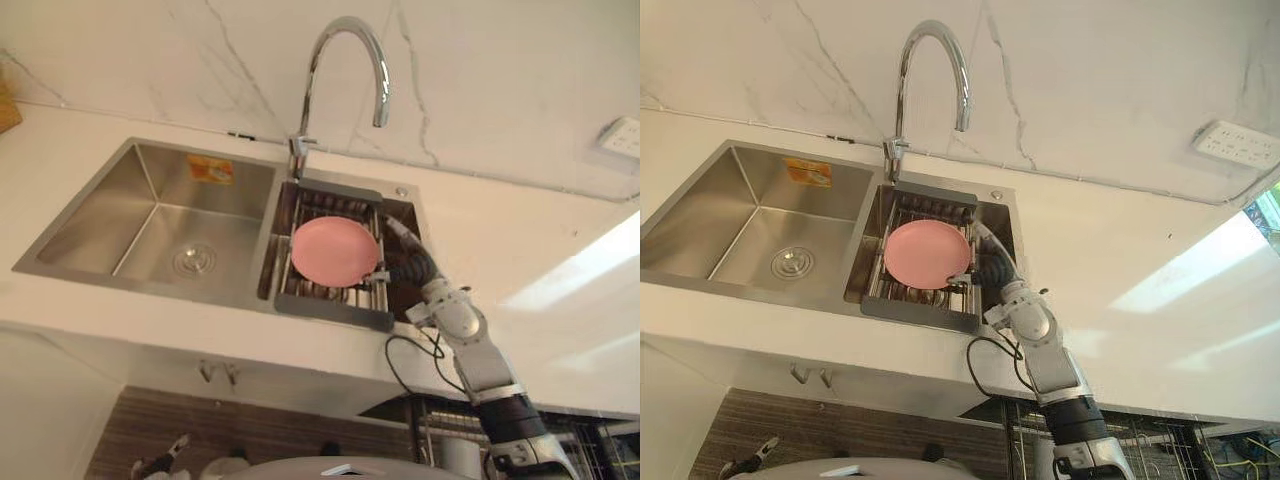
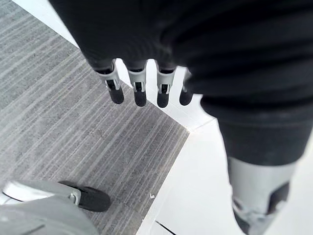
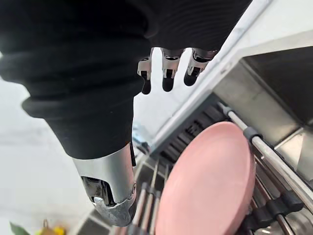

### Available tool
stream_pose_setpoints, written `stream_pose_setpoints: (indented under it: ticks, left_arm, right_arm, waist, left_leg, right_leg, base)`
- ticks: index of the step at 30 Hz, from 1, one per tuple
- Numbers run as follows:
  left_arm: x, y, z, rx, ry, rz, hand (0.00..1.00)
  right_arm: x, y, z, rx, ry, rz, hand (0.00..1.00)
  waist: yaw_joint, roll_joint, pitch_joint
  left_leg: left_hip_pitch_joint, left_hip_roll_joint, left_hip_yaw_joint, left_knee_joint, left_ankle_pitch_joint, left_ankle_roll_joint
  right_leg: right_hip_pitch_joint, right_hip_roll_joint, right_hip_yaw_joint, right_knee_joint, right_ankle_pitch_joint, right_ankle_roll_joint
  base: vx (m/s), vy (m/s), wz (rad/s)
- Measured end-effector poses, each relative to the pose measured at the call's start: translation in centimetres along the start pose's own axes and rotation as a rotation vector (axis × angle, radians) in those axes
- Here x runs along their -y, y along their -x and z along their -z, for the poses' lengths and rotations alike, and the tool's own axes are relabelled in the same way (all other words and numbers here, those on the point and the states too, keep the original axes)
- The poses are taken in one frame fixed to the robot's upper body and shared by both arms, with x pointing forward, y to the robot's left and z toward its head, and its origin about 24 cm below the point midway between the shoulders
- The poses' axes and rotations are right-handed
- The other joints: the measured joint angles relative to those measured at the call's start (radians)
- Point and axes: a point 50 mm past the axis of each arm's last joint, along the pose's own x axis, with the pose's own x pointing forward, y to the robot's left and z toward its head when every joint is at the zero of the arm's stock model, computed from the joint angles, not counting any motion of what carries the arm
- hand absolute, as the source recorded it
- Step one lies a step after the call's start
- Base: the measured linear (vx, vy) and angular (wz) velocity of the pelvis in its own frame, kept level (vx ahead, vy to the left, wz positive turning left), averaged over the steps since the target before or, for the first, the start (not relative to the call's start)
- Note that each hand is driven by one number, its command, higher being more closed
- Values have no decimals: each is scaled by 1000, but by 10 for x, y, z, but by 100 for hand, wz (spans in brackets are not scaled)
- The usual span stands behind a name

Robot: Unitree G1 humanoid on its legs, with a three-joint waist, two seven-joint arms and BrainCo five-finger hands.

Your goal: Walk over to the sink, pick up the cup, carry it to the dishwasher, place the cup inside the dishwasher, then close the dishwasher door

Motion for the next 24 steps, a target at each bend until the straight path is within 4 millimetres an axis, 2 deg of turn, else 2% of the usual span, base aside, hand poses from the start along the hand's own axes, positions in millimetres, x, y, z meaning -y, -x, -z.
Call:
stream_pose_setpoints:
  ticks: [5, 10, 16, 20, 22, 24]
  left_arm:
    - [0, 0, -1, 10, -35, 11, 0]
    - [-1, -1, 1, -6, -59, 13, 0]
    - [-5, 0, 8, -38, -72, 5, 0]
    - [-4, 0, 8, -38, -72, 10, 0]
    - [-4, 0, 7, -33, -79, 11, 0]
    - [-4, 0, 8, -33, -82, 9, 0]
  right_arm:
    - [-14, -6, -3, 17, 204, -90, 0]
    - [-32, -7, 11, -34, 334, -139, 0]
    - [-33, -10, 15, -57, 418, -131, 0]
    - [-34, -11, 28, -138, 470, -148, 0]
    - [-41, -11, 36, -171, 510, -187, 0]
    - [-41, -14, 36, -175, 537, -192, 0]
  waist:
    - [4, -3, 0]
    - [13, -5, 1]
    - [18, -8, 2]
    - [33, -8, 3]
    - [37, -9, 5]
    - [37, -14, 8]
  left_leg:
    - [0, -2, 2, 1, 0, 0]
    - [3, -5, -3, 1, 1, 3]
    - [0, -9, -15, -1, 2, 1]
    - [-1, -11, -29, -8, 7, 0]
    - [3, -13, -43, -22, 17, 2]
    - [4, -13, -48, -22, 18, 4]
  right_leg:
    - [4, -3, -2, 0, -2, 3]
    - [6, -9, -14, 12, -6, 7]
    - [6, -14, -26, 16, -8, 7]
    - [10, -15, -37, 14, -9, 7]
    - [16, -15, -53, 13, -10, 9]
    - [20, -16, -56, 13, -11, 10]
  base:
    - [7, -1, 4]
    - [-45, -2, 4]
    - [-46, 5, 7]
    - [-11, -2, 10]
    - [12, -4, 18]
    - [13, 2, 8]
